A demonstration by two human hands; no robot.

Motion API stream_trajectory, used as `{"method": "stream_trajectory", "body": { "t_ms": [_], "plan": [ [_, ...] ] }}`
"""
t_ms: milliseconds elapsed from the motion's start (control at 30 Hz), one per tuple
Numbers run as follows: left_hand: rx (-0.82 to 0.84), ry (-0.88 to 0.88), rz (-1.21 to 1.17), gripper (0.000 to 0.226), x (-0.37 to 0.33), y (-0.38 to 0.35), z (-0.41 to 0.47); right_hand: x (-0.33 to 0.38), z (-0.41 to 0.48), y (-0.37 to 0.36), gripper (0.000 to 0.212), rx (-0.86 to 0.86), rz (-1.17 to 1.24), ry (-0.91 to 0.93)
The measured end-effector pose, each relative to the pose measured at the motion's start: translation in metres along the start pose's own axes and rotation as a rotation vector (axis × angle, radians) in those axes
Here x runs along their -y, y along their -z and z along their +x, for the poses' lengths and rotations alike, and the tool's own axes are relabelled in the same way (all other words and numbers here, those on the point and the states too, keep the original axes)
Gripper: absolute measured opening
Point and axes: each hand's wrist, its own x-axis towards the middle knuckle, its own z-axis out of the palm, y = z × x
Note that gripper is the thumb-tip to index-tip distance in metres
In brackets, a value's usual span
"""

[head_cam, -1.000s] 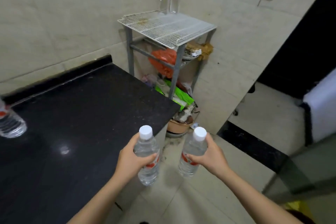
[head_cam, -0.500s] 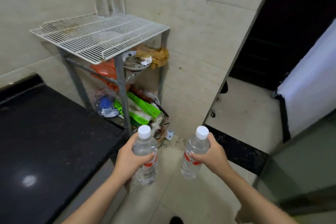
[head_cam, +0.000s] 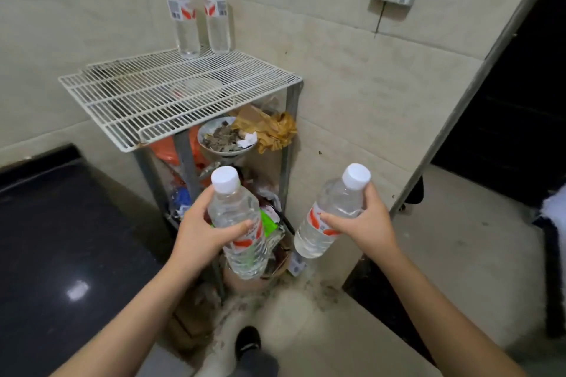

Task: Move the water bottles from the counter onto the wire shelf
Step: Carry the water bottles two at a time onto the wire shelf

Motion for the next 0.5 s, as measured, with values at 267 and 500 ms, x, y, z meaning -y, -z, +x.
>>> {"method": "stream_trajectory", "body": {
  "t_ms": [267,500],
  "plan": [
    [-0.068,-0.186,-0.088,0.063,-0.039,-0.011,0.126,0.062,0.13,-0.007,0.067,-0.022,0.113,0.264],
    [-0.198,-0.308,-0.23,0.053,-0.074,-0.008,0.23,0.099,0.239,-0.026,0.064,-0.106,0.217,0.422]
  ]
}}
